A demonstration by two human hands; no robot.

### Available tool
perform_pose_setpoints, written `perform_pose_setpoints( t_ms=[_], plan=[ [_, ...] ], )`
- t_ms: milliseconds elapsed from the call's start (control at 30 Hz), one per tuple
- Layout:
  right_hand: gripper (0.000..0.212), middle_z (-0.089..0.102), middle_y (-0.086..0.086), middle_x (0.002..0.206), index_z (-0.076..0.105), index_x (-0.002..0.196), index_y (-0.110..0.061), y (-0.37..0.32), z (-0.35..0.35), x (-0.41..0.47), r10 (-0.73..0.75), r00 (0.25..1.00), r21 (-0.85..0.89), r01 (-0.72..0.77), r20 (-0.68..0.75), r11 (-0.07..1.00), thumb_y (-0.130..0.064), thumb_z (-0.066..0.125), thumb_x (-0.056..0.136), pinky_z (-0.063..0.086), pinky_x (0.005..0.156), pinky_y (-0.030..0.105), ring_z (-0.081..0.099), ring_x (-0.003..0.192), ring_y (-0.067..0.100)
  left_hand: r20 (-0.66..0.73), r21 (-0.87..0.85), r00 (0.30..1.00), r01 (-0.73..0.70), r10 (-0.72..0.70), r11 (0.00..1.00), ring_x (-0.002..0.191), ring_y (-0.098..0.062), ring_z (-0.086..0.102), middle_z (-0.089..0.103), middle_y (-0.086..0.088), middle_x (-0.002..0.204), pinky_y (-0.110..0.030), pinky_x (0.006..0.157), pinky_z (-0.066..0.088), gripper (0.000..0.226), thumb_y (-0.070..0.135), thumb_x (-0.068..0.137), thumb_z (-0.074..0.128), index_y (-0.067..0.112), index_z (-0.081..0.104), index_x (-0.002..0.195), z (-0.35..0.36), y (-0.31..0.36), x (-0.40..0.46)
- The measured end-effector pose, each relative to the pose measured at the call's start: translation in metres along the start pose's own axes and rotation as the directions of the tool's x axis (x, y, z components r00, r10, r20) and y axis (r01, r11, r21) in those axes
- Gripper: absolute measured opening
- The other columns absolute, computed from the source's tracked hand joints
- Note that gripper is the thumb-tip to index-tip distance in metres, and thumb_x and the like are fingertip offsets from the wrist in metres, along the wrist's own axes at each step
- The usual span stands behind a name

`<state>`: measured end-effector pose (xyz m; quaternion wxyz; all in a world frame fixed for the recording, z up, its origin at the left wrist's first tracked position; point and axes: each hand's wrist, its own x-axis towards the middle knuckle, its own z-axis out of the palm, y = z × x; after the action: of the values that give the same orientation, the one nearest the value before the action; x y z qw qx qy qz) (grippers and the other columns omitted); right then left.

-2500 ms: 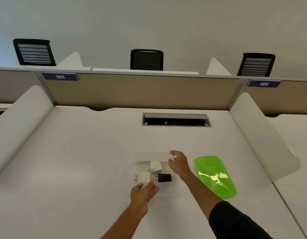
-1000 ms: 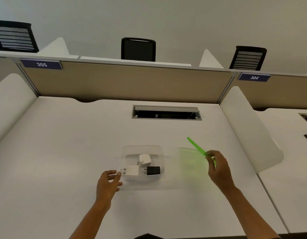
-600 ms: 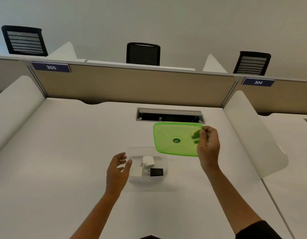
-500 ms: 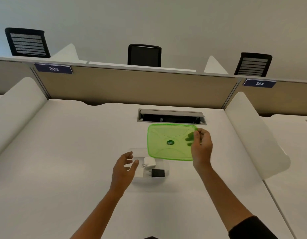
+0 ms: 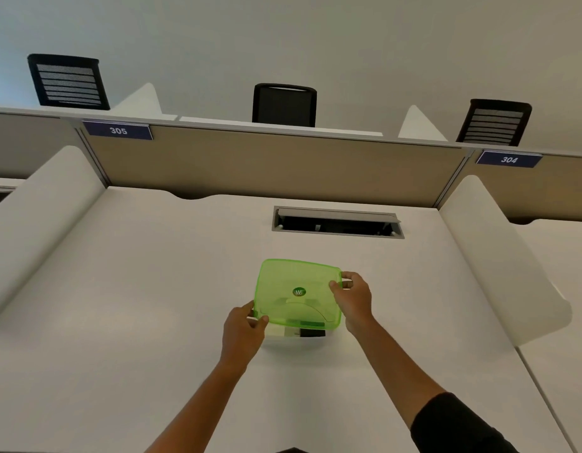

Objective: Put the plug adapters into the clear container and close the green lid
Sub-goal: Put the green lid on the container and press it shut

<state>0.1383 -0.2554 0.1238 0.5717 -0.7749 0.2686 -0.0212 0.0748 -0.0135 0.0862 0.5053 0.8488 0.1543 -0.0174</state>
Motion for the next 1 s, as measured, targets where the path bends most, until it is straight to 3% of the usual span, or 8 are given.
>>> perform_pose_setpoints(
  t_ms=[133,267,400,567,633,767,900,1000],
  plan=[
    [0.035,0.07,0.012,0.118,0.067,0.128,-0.007,0.01,0.0,-0.001,-0.024,1.0,-0.17,0.027,0.017,0.985,-0.018,0.075,0.095,0.058,0.092,0.04,0.068,0.106,0.029,0.017,0.073,1.0,-0.006,0.004,0.997,0.065,-0.014,0.063,0.067,-0.015,0.09,-0.032,0.077,0.054,0.037,0.015,0.097,0.077,0.012,0.076,0.134,0.006,-0.003,-0.002],
    [0.031,0.073,0.013,0.115,0.071,0.122,-0.004,0.017,0.002,-0.002,-0.004,0.999,-0.222,0.016,0.053,0.975,-0.017,0.076,0.094,0.056,0.093,0.04,0.069,0.109,0.031,0.015,0.124,0.999,0.031,-0.034,0.992,0.094,-0.03,0.074,0.059,-0.019,0.126,-0.042,0.098,0.058,0.044,0.022,0.097,0.079,0.011,0.071,0.139,0.01,-0.006,-0.007],
    [0.031,0.073,0.014,0.115,0.073,0.12,-0.003,0.02,0.008,-0.003,-0.007,0.996,-0.259,0.031,0.091,0.965,-0.018,0.077,0.093,0.058,0.095,0.043,0.069,0.109,0.031,-0.002,0.148,0.997,0.076,-0.076,0.986,0.11,-0.037,0.07,0.053,-0.017,0.133,-0.046,0.104,0.057,0.049,0.025,0.095,0.081,0.011,0.069,0.14,0.011,-0.015,-0.011],
    [0.037,0.069,0.015,0.12,0.072,0.125,-0.002,0.019,0.011,-0.003,-0.052,0.992,-0.301,0.085,0.117,0.95,-0.018,0.079,0.092,0.057,0.099,0.047,0.067,0.113,0.031,0.011,0.143,0.993,0.116,-0.119,0.983,0.112,-0.037,0.07,0.058,-0.019,0.133,-0.047,0.106,0.056,0.049,0.028,0.096,0.08,0.01,0.069,0.141,0.01,-0.025,-0.012],
    [0.038,0.069,0.016,0.121,0.071,0.125,-0.002,0.019,0.011,-0.002,-0.057,0.991,-0.307,0.093,0.125,0.947,-0.018,0.079,0.092,0.056,0.101,0.049,0.066,0.114,0.032,0.003,0.115,0.99,0.137,-0.138,0.984,0.115,-0.035,0.07,0.062,-0.018,0.132,-0.042,0.105,0.055,0.052,0.027,0.097,0.08,0.009,0.067,0.144,0.009,-0.027,-0.012],
    [0.039,0.067,0.016,0.122,0.071,0.126,-0.003,0.018,0.01,-0.002,-0.058,0.989,-0.321,0.099,0.134,0.942,-0.019,0.079,0.092,0.056,0.101,0.047,0.065,0.114,0.031,0.006,0.089,0.99,0.137,-0.138,0.987,0.117,-0.03,0.068,0.069,-0.012,0.121,-0.032,0.095,0.049,0.035,0.024,0.099,0.076,0.016,0.077,0.133,0.007,-0.027,-0.008],
    [0.04,0.068,0.015,0.122,0.07,0.127,-0.003,0.017,0.009,-0.001,-0.049,0.988,-0.337,0.097,0.147,0.936,-0.021,0.08,0.092,0.056,0.101,0.047,0.065,0.115,0.031,0.046,0.014,0.989,0.142,-0.143,0.99,0.11,-0.029,0.072,0.073,-0.011,0.122,-0.042,0.1,0.058,0.033,0.023,0.102,0.072,0.018,0.077,0.134,0.004,-0.026,0.0],
    [0.038,0.069,0.014,0.123,0.068,0.13,-0.005,0.013,0.01,0.001,-0.016,0.989,-0.313,0.061,0.144,0.948,-0.023,0.074,0.097,0.057,0.102,0.047,0.066,0.115,0.031,0.072,-0.054,0.989,0.133,-0.129,0.99,0.104,-0.029,0.074,0.076,-0.014,0.119,-0.04,0.095,0.059,0.032,0.022,0.106,0.065,0.018,0.076,0.136,0.004,-0.022,0.012]
  ],
)
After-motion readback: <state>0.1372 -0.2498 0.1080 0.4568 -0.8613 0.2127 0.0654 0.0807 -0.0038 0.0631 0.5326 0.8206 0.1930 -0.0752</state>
